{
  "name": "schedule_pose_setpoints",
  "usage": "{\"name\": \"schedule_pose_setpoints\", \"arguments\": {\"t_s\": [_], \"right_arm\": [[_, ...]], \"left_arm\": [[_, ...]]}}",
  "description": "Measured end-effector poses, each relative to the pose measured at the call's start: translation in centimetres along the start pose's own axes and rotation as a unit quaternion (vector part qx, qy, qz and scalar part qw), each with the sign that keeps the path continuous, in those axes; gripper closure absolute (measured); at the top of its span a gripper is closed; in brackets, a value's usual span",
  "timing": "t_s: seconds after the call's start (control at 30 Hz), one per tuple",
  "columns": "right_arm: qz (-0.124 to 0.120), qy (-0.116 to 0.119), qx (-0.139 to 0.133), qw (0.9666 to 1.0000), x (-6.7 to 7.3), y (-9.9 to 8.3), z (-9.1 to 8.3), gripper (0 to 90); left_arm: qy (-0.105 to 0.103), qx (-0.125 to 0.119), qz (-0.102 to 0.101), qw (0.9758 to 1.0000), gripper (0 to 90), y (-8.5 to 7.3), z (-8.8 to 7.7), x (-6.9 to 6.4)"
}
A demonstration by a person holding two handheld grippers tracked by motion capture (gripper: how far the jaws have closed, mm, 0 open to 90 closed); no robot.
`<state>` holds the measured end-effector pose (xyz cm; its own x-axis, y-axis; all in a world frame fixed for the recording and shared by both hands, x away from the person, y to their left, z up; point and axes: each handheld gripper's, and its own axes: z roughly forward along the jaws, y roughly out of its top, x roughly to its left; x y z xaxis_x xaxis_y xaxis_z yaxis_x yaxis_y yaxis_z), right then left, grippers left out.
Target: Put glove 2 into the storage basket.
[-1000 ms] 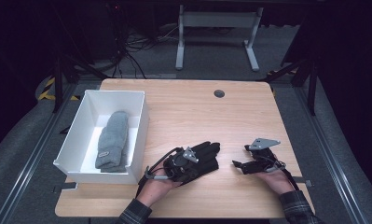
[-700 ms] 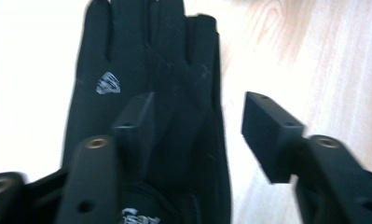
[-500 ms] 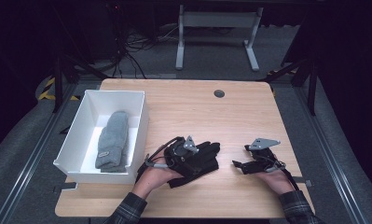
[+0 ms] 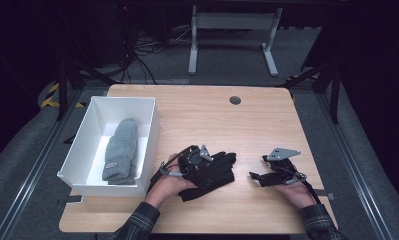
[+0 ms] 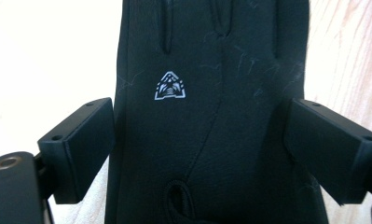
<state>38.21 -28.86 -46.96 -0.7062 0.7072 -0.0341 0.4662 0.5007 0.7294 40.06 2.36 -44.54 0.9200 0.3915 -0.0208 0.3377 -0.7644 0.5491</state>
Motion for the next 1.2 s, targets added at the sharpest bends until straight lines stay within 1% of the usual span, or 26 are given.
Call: {"name": "schedule_pose_setpoints", "arguments": {"t_s": [0.13,0.2,0.3,0.33,0.4,0.47,0.5,0.53,0.6,0.63,0.7,0.73,0.83,0.93,1.07,1.13,1.2], "right_arm": [[0.0,0.0,0.0,1.0,0.0,0.0,0.0,13.9],[0.0,0.0,0.0,1.0,0.0,0.0,0.0,13.9],[0.0,0.0,0.0,1.0,0.0,0.0,0.0,13.9],[0.0,0.0,0.0,1.0,0.0,0.0,0.0,13.9],[0.0,0.0,0.0,1.0,0.0,0.0,0.0,13.9],[0.0,0.0,0.0,1.0,0.0,0.0,0.0,13.9],[0.0,0.0,0.0,1.0,0.0,0.0,0.0,13.9],[0.0,-0.001,0.0,1.0,0.0,0.0,0.0,13.9],[0.0,-0.001,0.0,1.0,0.0,0.0,0.0,13.9],[0.0,-0.001,0.0,1.0,0.0,0.0,0.0,13.9],[0.001,-0.001,0.0,1.0,0.0,0.0,0.0,13.9],[0.001,-0.001,0.0,1.0,0.0,0.0,0.0,14.0],[0.001,-0.001,0.0,1.0,0.0,0.0,0.0,13.9],[0.001,-0.001,0.0,1.0,0.0,0.0,0.0,13.9],[0.001,-0.001,0.0,1.0,0.0,0.0,0.0,13.9],[0.001,-0.001,0.0,1.0,0.0,0.0,0.0,13.9],[0.001,-0.001,0.0,1.0,0.0,0.0,0.0,13.9]], "left_arm": [[-0.006,0.007,0.005,0.9999,9.4,-0.2,0.4,0.0],[-0.011,0.011,0.004,0.9999,10.7,-0.3,0.5,-0.1],[-0.016,0.012,0.004,0.9998,15.1,-0.4,0.5,-0.2],[-0.016,0.013,0.002,0.9998,16.3,-0.4,0.5,-0.2],[-0.014,0.015,0.004,0.9998,18.5,-0.4,0.4,-0.3],[-0.015,0.017,0.005,0.9997,25.3,-0.3,0.3,-0.4],[-0.017,0.02,0.001,0.9997,25.3,-0.3,0.2,-0.5],[-0.019,0.021,0.003,0.9996,29.6,-0.3,0.0,-0.6],[-0.02,0.024,0.006,0.9995,42.1,-0.2,-0.2,-0.6],[-0.025,0.028,0.003,0.9993,47.7,-0.2,-0.3,-0.6],[-0.036,0.029,0.001,0.9989,58.6,-0.1,-0.4,-0.6],[-0.037,0.029,0.0,0.9989,63.5,0.0,-0.4,-0.7],[-0.042,0.028,-0.009,0.9987,67.3,0.0,-0.5,-0.6],[-0.048,0.027,-0.018,0.9983,68.4,0.0,-0.7,-0.5],[-0.046,0.031,-0.024,0.9982,68.5,0.3,-1.1,-0.5],[-0.046,0.03,-0.026,0.9982,68.5,0.4,-1.3,-0.7],[-0.045,0.022,-0.03,0.9983,68.5,0.6,-1.7,-0.8]]}}
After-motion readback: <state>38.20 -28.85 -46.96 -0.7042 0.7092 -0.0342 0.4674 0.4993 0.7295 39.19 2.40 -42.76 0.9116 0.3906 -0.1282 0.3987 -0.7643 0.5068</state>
